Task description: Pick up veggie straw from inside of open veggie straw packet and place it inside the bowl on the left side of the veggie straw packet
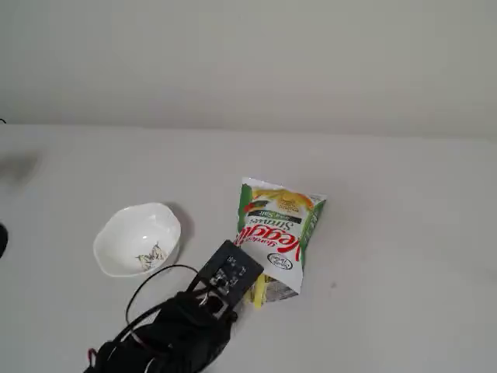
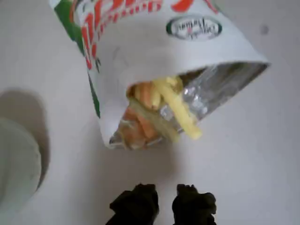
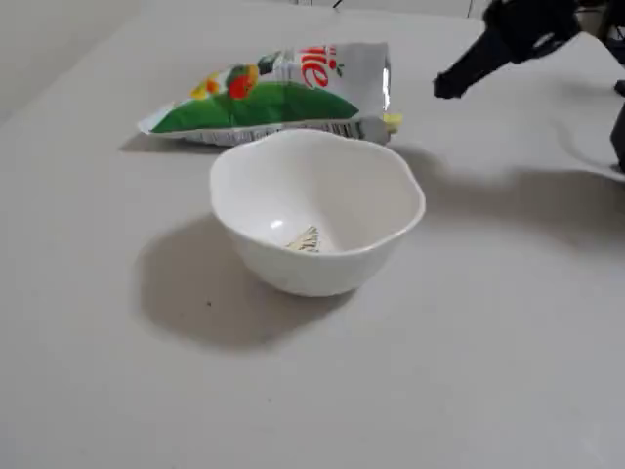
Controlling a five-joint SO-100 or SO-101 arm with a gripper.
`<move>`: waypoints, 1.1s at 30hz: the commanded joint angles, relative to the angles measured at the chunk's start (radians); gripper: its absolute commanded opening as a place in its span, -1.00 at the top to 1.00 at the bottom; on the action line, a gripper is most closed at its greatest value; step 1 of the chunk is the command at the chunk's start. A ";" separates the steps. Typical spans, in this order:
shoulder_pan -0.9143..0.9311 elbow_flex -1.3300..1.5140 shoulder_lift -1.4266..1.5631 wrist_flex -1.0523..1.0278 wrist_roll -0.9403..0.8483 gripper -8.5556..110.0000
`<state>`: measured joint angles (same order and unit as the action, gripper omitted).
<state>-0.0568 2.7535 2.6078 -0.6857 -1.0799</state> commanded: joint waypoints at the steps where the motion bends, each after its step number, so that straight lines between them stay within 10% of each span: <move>1: 0.037 -0.133 -0.178 0.107 -0.055 0.76; 33: 0.107 -0.291 -0.607 0.334 -0.133 0.65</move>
<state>0.0353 2.5464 2.0141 -0.3789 -1.2042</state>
